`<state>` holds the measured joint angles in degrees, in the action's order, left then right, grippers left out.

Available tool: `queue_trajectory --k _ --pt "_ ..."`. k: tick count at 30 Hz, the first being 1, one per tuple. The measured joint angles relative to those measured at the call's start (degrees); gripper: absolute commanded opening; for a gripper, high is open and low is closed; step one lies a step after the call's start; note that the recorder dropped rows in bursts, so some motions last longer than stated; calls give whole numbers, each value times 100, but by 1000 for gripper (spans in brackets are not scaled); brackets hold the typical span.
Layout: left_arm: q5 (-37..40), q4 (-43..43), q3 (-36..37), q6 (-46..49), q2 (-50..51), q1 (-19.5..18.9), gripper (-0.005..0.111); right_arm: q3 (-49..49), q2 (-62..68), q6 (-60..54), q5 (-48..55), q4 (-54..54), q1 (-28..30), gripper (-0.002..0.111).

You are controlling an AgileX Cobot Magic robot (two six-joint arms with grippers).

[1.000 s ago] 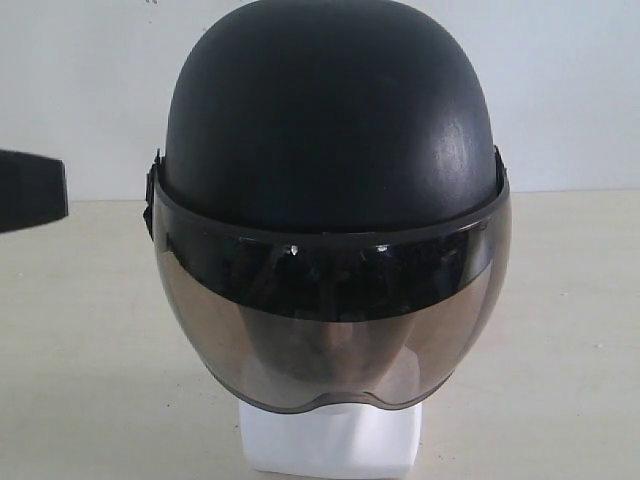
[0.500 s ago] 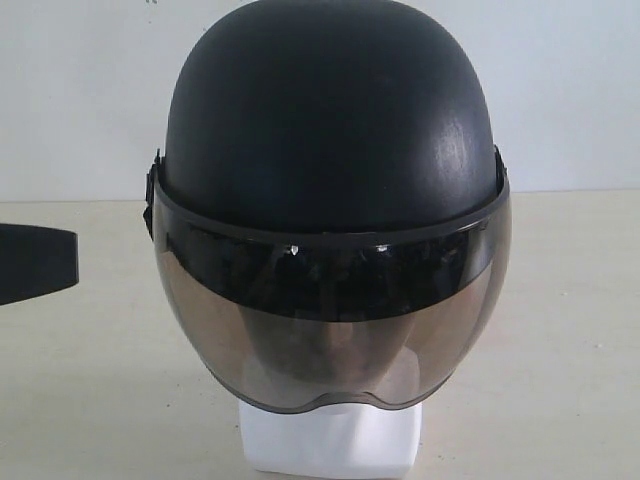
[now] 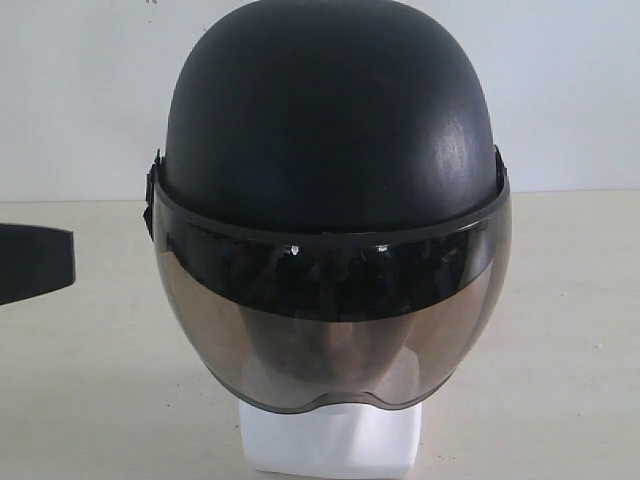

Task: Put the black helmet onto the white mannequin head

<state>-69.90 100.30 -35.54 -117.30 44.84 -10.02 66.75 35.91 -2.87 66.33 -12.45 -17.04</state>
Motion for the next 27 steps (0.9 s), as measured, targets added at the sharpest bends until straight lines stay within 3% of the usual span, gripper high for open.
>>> queue_trajectory --k 6,8,13,19,27 --pt "147 0 0 347 -460 0 4 0 0 0 0 0 0 0" --pt "735 0 0 438 -700 118 4 0 0 0 0 0 0 0" --pt "3177 17 0 762 -1637 794 4 0 0 0 -10 0 0 0" --pt "4515 5 0 -36 -3053 1020 4 0 0 0 -10 0 0 0" --pt "5123 -1662 0 -250 -4193 1020 4 0 0 0 -10 0 0 0"
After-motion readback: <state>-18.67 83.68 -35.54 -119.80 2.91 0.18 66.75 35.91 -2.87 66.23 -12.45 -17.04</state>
